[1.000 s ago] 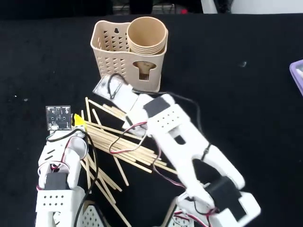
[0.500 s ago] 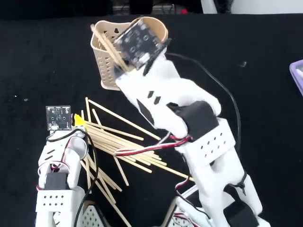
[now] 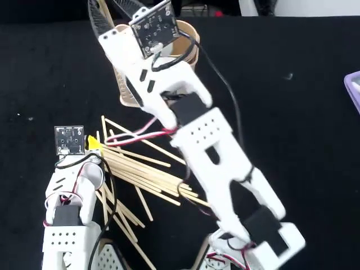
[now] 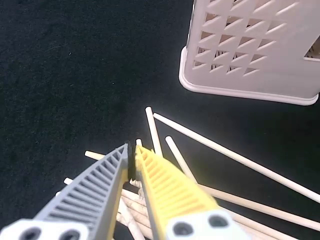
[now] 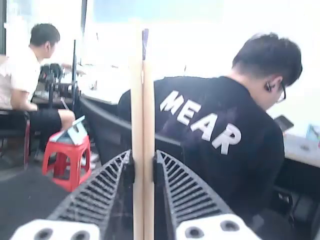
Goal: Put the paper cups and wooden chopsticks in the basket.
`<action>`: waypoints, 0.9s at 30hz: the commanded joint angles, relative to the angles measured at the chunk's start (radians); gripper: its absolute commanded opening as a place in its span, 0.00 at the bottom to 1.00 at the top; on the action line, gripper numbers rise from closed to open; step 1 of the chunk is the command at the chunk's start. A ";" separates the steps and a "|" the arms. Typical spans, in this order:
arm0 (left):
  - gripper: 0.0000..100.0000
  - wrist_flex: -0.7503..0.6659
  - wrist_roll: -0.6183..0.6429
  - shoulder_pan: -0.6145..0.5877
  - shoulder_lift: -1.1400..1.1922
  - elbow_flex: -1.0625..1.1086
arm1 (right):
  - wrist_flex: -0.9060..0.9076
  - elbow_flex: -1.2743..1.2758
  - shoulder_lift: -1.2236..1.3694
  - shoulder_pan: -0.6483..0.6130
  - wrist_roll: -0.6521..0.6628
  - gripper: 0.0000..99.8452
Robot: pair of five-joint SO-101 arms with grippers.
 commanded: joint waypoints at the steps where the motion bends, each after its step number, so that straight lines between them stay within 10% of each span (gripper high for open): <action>1: 0.03 0.006 0.003 0.002 -0.011 0.024 | -0.115 -0.082 0.054 0.009 -0.006 0.01; 27: 0.03 0.005 0.003 0.002 -0.011 0.024 | 0.226 -0.170 0.220 0.087 -0.014 0.14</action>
